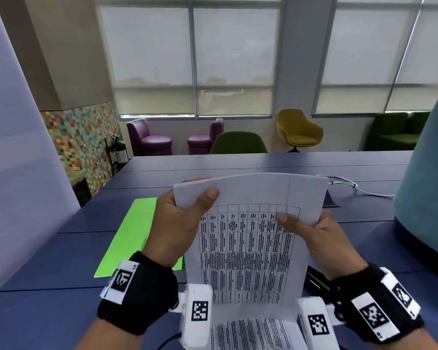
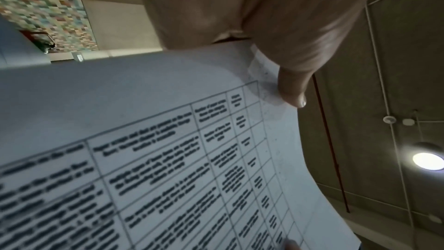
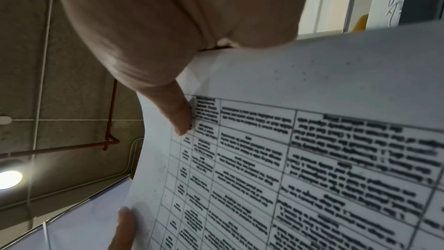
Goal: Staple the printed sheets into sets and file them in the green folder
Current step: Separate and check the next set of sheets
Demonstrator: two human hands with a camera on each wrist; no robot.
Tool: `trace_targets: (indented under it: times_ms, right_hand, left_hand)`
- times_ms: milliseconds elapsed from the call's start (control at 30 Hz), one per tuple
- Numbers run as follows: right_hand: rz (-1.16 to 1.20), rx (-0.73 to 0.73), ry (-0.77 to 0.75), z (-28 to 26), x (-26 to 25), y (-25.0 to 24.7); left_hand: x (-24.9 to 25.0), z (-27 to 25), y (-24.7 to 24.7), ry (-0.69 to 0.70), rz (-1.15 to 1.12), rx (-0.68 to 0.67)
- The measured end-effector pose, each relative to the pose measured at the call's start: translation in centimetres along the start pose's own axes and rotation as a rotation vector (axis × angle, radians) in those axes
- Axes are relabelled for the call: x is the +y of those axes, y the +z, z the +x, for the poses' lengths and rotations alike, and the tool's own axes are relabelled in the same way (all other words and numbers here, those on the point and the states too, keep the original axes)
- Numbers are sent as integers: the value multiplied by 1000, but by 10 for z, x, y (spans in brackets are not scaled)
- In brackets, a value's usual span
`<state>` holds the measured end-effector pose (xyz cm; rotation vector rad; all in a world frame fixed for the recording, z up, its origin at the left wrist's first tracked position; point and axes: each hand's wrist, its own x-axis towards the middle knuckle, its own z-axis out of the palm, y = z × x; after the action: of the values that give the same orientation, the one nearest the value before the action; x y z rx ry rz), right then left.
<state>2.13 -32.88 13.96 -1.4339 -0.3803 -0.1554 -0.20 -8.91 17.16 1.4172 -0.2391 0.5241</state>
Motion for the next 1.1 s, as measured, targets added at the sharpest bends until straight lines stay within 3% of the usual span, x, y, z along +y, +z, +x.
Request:
trace_targets:
  times_ms: [233, 400, 533, 633, 700, 800, 833, 967, 1100]
  right_hand:
    - [-15, -13, 20, 1, -13, 3]
    - [146, -29, 195, 3, -30, 3]
    - [150, 54, 484, 1, 22, -3]
    - [-116, 72, 634, -7, 78, -11]
    - [-457, 39, 605, -8, 104, -23]
    - [-1158, 125, 453, -4, 116, -51]
    - [-1283, 114, 475, -3, 120, -62]
    - [-1532, -174, 727, 0, 139, -87]
    - [-1569, -170, 757, 15, 133, -89]
  left_hand:
    - [6, -3, 1, -152, -46, 21]
    - [1, 0, -8, -245, -98, -40]
    - [-72, -23, -24, -572, 14, -99]
    - [-134, -53, -32, -780, 146, -99]
    - [-149, -69, -27, -768, 240, -115]
    - [-157, -84, -22, -731, 285, -146]
    - [-159, -88, -21, -729, 272, -157]
    - [-174, -98, -25, -735, 286, -234]
    - [-184, -98, -30, -764, 319, -274]
